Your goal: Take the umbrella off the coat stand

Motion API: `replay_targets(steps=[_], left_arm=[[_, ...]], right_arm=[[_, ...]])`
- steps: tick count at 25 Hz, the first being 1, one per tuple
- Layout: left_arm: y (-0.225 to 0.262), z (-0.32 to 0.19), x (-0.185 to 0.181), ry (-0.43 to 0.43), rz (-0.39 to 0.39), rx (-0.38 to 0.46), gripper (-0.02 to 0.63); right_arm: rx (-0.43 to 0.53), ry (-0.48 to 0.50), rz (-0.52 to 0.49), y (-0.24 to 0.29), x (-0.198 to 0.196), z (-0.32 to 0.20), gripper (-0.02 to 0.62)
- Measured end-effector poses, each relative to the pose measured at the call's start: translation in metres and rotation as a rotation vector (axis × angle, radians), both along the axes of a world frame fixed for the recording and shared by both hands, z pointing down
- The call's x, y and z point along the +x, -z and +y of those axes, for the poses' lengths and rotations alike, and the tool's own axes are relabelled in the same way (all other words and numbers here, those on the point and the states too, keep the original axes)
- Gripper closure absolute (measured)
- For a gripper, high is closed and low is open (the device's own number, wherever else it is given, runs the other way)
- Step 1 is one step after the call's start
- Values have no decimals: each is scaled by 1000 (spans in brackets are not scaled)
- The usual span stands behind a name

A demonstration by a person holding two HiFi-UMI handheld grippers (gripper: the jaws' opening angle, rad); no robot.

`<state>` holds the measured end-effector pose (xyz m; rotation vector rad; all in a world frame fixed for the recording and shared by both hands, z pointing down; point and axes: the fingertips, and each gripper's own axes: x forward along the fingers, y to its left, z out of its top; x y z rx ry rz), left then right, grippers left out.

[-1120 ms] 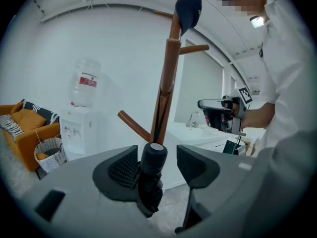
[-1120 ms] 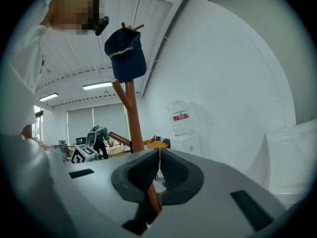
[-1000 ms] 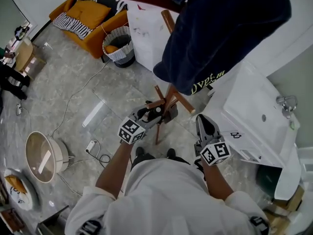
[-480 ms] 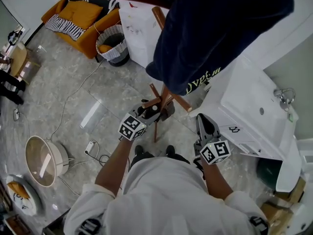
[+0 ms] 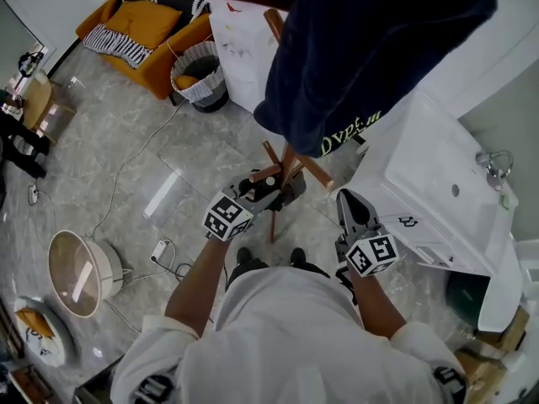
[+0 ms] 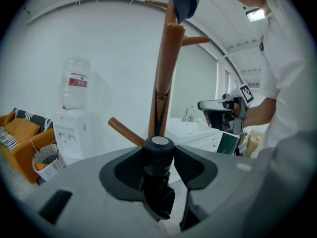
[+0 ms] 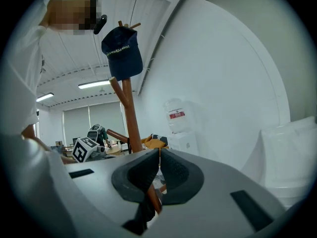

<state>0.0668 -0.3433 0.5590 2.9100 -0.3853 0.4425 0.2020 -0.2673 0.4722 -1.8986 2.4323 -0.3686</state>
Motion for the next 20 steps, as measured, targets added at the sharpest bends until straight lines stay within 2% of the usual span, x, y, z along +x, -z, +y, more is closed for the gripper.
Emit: replay_targets(steps=[7, 20], left_arm=[[18, 9, -11, -5, -20, 9, 407], [70, 18, -42, 82, 86, 35, 410]], right_arm=[[8, 43, 4, 3, -13, -7, 577], [3, 115, -11, -1, -38, -12, 577]])
